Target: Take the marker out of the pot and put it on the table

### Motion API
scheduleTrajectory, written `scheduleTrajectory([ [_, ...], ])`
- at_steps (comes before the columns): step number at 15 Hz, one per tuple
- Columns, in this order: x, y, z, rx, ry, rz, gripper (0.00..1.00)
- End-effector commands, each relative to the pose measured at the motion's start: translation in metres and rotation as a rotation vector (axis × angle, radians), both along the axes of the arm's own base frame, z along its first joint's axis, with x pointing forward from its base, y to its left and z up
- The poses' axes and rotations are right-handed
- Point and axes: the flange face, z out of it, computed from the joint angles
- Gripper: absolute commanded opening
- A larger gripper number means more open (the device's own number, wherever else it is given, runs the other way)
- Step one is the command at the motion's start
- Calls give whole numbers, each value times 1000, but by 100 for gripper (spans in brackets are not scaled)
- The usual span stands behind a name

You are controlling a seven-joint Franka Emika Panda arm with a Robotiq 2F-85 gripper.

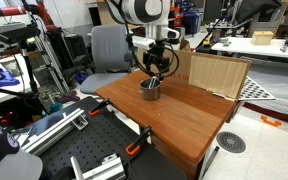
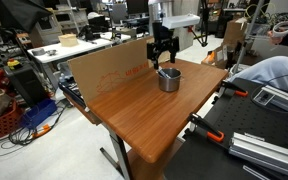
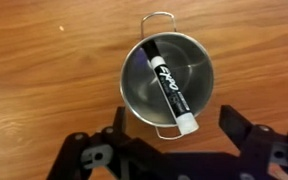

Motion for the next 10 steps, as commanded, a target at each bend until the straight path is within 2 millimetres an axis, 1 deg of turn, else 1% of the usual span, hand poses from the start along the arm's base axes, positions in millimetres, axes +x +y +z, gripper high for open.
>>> scheduleTrajectory([
  [1,9,2,-8,-15,1,-19,100],
  [2,10,1,-10,-17,5,-24,100],
  [3,10,1,-12,-20,7,-28,98],
  [4,11,1,-14,-20,9,-32,74],
  [5,11,0,-15,-20,12,-32,73],
  [6,12,0,-16,-23,13,-34,69],
  [7,12,0,-17,-23,15,-34,62],
  [8,12,0,-18,-25,16,-35,52],
  [10,15,-3,-17,-29,11,-39,38],
])
